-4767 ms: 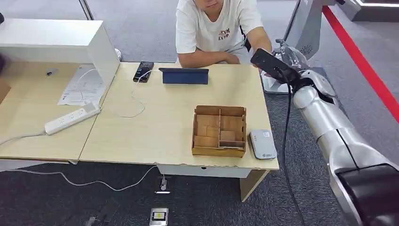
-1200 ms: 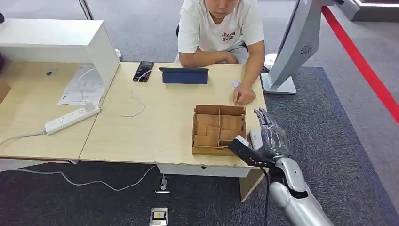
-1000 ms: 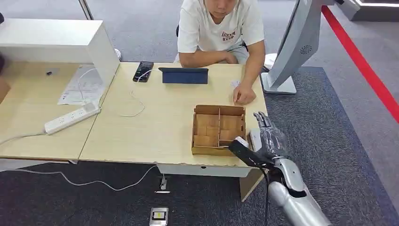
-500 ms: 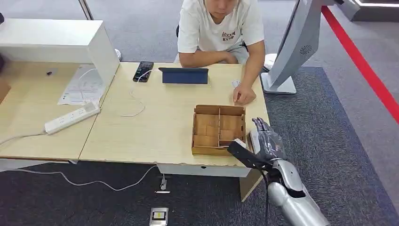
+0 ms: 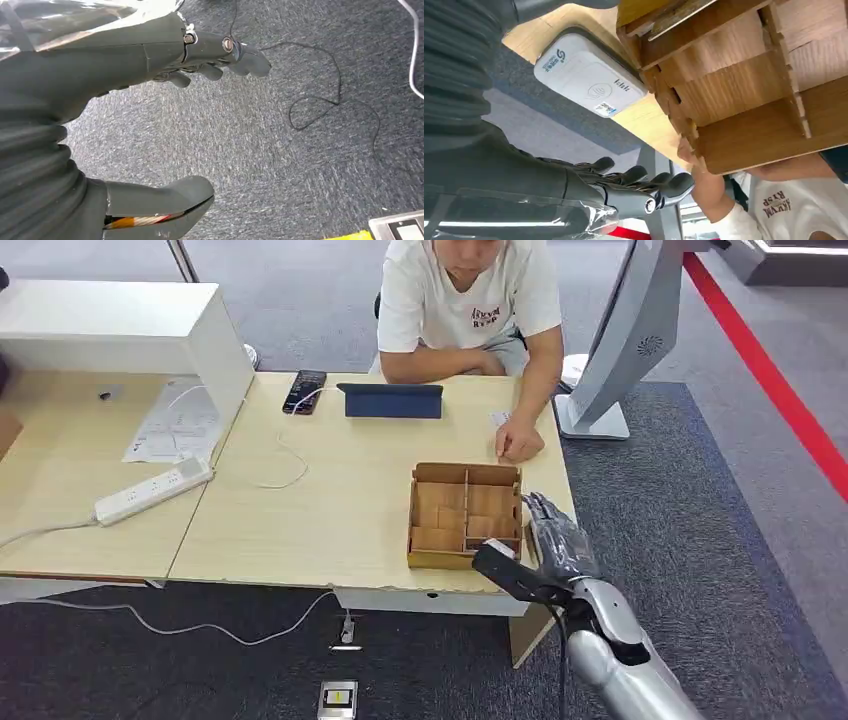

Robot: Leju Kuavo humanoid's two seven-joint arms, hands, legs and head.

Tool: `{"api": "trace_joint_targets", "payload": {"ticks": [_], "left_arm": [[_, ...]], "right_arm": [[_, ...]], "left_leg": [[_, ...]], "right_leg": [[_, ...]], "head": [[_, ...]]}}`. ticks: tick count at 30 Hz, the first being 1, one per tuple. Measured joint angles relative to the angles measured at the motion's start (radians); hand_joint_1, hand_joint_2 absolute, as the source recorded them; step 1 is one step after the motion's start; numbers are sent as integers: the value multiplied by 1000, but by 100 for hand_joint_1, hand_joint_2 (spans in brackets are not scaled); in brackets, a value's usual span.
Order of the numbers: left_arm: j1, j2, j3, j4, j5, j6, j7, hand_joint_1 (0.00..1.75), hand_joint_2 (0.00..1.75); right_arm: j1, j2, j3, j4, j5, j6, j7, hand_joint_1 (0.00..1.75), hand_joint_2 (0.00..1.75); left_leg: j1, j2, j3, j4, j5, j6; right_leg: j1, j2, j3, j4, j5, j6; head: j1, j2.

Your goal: Pass the card to the sensor for recognition and then transmit it.

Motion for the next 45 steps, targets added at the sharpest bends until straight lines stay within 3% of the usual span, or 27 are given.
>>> {"api": "trace_joint_targets", "payload": {"ticks": [17, 23, 32, 45], "left_arm": [[-2, 0, 0, 0, -5, -4, -4, 0, 175], [-9, 0, 0, 0, -7, -5, -5, 0, 175], [-9, 0, 0, 0, 3, -3, -12, 0, 175], [-4, 0, 0, 0, 11, -2, -13, 0, 175]], "right_arm": [[2, 44, 49, -28, 0, 21, -38, 0, 175], [-31, 80, 79, 25, 20, -57, -105, 0, 175], [-90, 136, 111, 208, 40, -216, -182, 0, 175], [-114, 160, 127, 340, 38, -221, -184, 0, 175]], "left_leg": [[0, 0, 0, 0, 0, 0], [0, 0, 0, 0, 0, 0], [0, 0, 0, 0, 0, 0], [0, 0, 0, 0, 0, 0]], "right_leg": [[0, 0, 0, 0, 0, 0], [0, 0, 0, 0, 0, 0], [0, 0, 0, 0, 0, 0], [0, 0, 0, 0, 0, 0]], "head": [[0, 0], [0, 0], [0, 0], [0, 0]]}}
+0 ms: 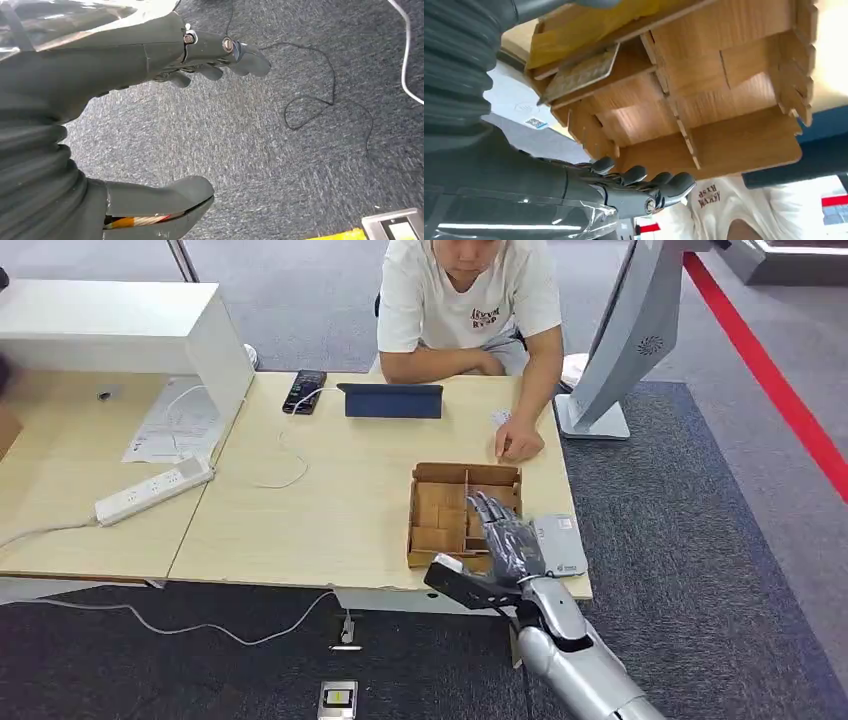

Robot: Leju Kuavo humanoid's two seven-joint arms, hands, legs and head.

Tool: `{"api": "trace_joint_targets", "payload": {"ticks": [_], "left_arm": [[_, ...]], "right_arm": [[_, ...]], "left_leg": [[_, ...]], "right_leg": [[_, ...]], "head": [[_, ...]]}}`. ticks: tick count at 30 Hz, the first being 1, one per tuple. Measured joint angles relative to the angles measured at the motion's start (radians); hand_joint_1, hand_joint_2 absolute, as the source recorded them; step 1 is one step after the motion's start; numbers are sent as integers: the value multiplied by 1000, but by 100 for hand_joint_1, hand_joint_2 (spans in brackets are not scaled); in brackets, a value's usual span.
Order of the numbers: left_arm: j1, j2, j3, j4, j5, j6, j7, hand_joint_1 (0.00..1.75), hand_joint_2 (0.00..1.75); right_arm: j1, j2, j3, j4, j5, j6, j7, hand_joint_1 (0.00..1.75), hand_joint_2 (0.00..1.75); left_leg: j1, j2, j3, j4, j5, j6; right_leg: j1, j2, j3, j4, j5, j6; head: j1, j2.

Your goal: Pass the card to the sensor for recognition and then transmit it.

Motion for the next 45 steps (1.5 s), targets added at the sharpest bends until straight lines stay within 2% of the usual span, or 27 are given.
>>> {"api": "trace_joint_targets", "payload": {"ticks": [10, 27, 45], "left_arm": [[2, 0, 0, 0, 2, 7, -2, 0, 175], [7, 0, 0, 0, 5, 10, -13, 0, 175], [7, 4, 0, 0, 3, 9, -16, 0, 175]], "right_arm": [[2, -23, 3, 2, -4, 2, 18, 0, 175], [14, -82, -18, -74, -18, 16, 33, 0, 175], [19, -78, -21, -94, -6, 75, 31, 0, 175]], "left_leg": [[0, 0, 0, 0, 0, 0], [0, 0, 0, 0, 0, 0], [0, 0, 0, 0, 0, 0]], "right_leg": [[0, 0, 0, 0, 0, 0], [0, 0, 0, 0, 0, 0], [0, 0, 0, 0, 0, 0]], "head": [[0, 0], [0, 0], [0, 0]]}}
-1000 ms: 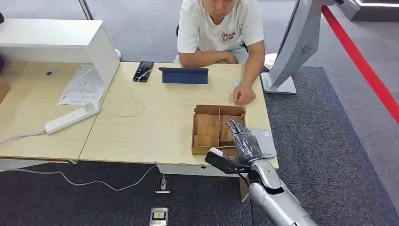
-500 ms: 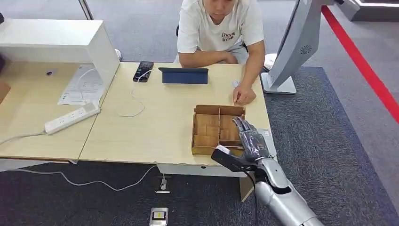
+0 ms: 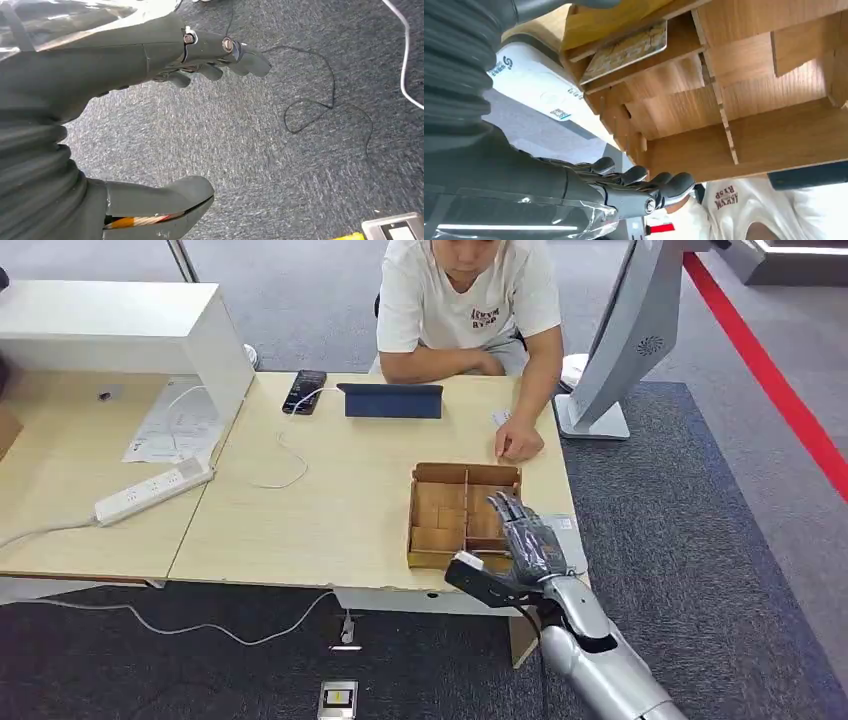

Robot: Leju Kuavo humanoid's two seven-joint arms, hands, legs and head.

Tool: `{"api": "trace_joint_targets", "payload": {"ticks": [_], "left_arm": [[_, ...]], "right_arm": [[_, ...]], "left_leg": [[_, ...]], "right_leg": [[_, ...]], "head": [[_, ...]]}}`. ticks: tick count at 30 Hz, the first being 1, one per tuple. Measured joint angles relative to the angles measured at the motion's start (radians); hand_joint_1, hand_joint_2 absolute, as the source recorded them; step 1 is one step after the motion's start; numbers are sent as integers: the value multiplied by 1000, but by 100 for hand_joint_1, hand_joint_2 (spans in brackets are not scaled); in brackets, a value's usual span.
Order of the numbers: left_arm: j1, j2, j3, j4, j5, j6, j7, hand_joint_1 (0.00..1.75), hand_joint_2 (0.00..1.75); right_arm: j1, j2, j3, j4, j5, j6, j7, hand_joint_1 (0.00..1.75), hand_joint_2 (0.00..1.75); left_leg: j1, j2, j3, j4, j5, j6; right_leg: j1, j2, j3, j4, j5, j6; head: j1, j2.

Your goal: Pass the card to the sensor for recognition and then transmit it.

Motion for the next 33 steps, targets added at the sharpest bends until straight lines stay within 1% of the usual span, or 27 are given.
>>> {"api": "trace_joint_targets", "payload": {"ticks": [11, 26, 33], "left_arm": [[-1, 2, 0, 0, 4, -2, -3, 0, 175], [2, 4, 16, 0, 12, -4, -8, 0, 175], [2, 5, 16, 0, 11, -7, -8, 0, 175]], "right_arm": [[-4, 6, 2, 1, -2, 47, -8, 0, 175], [-13, 9, 0, 11, -14, 44, -1, 0, 175], [-12, -2, -1, 16, -17, 43, 1, 0, 175]], "left_leg": [[0, 0, 0, 0, 0, 0], [0, 0, 0, 0, 0, 0], [0, 0, 0, 0, 0, 0]], "right_leg": [[0, 0, 0, 0, 0, 0], [0, 0, 0, 0, 0, 0], [0, 0, 0, 0, 0, 0]], "head": [[0, 0], [0, 0], [0, 0]]}}
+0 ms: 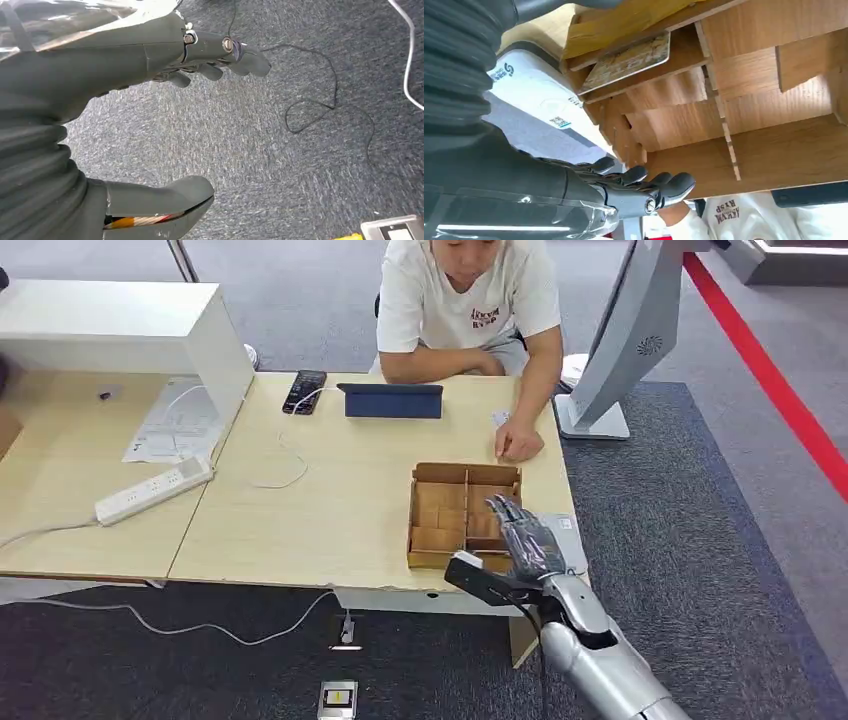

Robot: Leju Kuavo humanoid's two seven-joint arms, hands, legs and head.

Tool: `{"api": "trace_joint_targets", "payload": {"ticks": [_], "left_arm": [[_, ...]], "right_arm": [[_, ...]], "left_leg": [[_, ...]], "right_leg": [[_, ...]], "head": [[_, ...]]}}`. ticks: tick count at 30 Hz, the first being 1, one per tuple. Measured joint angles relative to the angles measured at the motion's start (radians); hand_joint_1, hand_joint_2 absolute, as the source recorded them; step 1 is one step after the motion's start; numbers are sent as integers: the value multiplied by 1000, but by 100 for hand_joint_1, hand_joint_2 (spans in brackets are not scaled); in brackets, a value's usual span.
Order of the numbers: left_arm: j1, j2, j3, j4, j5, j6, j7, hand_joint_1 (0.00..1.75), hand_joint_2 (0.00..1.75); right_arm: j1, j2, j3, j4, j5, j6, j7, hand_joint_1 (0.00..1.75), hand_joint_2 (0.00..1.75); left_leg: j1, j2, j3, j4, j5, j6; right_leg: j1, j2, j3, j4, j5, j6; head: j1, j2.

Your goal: Pass the card to the sensor for recognition and then transmit it.

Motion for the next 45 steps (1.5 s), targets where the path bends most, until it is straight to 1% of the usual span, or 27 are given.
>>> {"api": "trace_joint_targets", "payload": {"ticks": [18, 19, 20, 21, 22, 27, 32, 40, 42, 43, 45], "left_arm": [[0, 0, 0, 0, -1, 0, -5, 0, 175], [0, 0, 0, 0, -1, 0, -6, 0, 175], [0, 0, 0, 0, -2, -2, -6, 0, 175], [0, 0, 0, 0, -3, -3, -6, 0, 175], [0, 0, 0, 0, -6, -3, -6, 0, 175], [0, 0, 0, 0, -12, -4, -6, 0, 175], [0, 0, 0, 0, -11, -4, -6, 0, 175], [1, 0, 0, 0, -11, -4, -7, 0, 175], [1, 0, 0, 0, -11, -4, -7, 0, 175], [1, 0, 0, 0, -11, -4, -7, 0, 175], [1, 0, 0, 0, -12, -4, -7, 0, 175]], "right_arm": [[5, -14, 0, 0, -1, 0, 7, 0, 175], [6, -14, 0, 0, -1, 0, 7, 112, 175], [6, -14, 0, 0, -1, 0, 7, 168, 175], [7, -14, 0, 0, -1, 1, 7, 168, 175], [7, -14, 0, 0, -1, 2, 7, 175, 175], [11, -14, 1, 0, -1, 19, 13, 175, 175], [14, -14, 1, 0, -10, 26, 21, 164, 175], [15, -17, -1, 0, -26, 29, 25, 164, 175], [15, -18, -1, 0, -26, 29, 25, 155, 175], [15, -18, -1, 0, -26, 29, 25, 155, 175], [15, -19, -1, 0, -34, 30, 26, 150, 175]], "left_leg": [[0, 0, 0, 0, 0, 0], [0, 0, 0, 0, 0, 0], [0, 0, 0, 0, 0, 0], [0, 0, 0, 0, 0, 0], [0, 0, 0, 0, 0, 0], [0, 0, 0, 0, 0, 0], [0, 0, 0, 0, 0, 0], [0, 0, 0, 0, 0, 0], [0, 0, 0, 0, 0, 0], [0, 0, 0, 0, 0, 0], [0, 0, 0, 0, 0, 0]], "right_leg": [[0, 0, 0, 0, 0, 0], [0, 0, 0, 0, 0, 0], [0, 0, 0, 0, 0, 0], [0, 0, 0, 0, 0, 0], [0, 0, 0, 0, 0, 0], [0, 0, 0, 0, 0, 0], [0, 0, 0, 0, 0, 0], [0, 0, 0, 0, 0, 0], [0, 0, 0, 0, 0, 0], [0, 0, 0, 0, 0, 0], [0, 0, 0, 0, 0, 0]], "head": [[0, 0], [0, 0], [0, 0], [0, 0], [0, 0], [0, 0], [0, 0], [0, 0], [0, 0], [0, 0], [0, 0]]}}
